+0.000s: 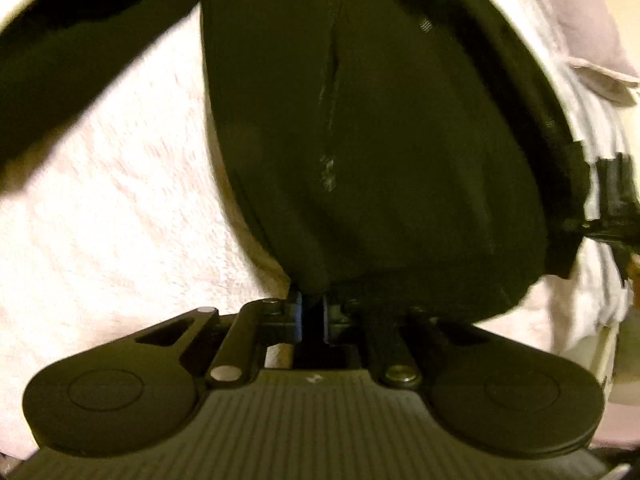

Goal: Fold clothes

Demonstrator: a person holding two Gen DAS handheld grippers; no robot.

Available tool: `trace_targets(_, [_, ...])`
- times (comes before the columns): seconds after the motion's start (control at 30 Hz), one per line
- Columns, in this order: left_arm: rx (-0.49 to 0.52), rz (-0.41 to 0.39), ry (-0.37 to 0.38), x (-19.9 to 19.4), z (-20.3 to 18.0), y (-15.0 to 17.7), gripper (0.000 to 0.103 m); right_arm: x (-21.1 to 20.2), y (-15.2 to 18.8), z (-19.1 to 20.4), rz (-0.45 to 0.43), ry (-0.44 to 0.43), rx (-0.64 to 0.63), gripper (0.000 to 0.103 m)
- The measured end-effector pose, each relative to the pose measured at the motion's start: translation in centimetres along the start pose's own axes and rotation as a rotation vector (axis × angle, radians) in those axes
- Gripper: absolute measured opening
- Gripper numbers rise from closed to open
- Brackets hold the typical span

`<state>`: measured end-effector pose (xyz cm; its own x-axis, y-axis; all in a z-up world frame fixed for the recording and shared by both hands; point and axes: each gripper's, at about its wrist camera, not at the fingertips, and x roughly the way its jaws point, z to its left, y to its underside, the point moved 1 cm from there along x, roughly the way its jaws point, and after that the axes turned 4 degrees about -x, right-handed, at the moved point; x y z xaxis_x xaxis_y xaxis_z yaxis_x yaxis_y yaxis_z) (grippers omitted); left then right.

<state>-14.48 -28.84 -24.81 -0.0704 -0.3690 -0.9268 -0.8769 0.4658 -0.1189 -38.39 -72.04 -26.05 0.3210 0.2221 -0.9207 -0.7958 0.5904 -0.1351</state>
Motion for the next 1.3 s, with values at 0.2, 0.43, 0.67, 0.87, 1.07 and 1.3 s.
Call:
trace_targets(0.2, [0.042,-0.027,-0.042,-7.7,2.2,2.1,0.003,-4.3,-0.4,2.0,0.066,-0.068,-0.128,0.003])
trace_targets(0.43, [0.025,0.088,-0.113,-4.5,4.4,4.9,0.003,0.8,2.7,3.6,0.202,-0.001,-0.135,0.003])
trace_targets(0.67, [0.057,0.129,-0.161,-4.4,4.3,4.9,0.006,-0.2,2.5,1.5,0.196,-0.003,-0.073,0.012])
trace_targets(0.87, [0.18,0.09,-0.266,-6.3,1.5,2.8,0.006,-5.7,0.4,-1.7,-0.004,0.173,-0.037,0.032])
trace_targets(1.07, [0.296,0.016,-0.248,-5.8,-4.8,-1.0,0.007,-9.6,-5.5,-6.0,-0.234,0.239,0.032,0.065])
trace_targets(1.3, [0.424,-0.031,-0.206,-3.4,-13.2,-3.5,0.014,-4.2,-11.0,-11.3,-0.178,0.24,0.16,0.074])
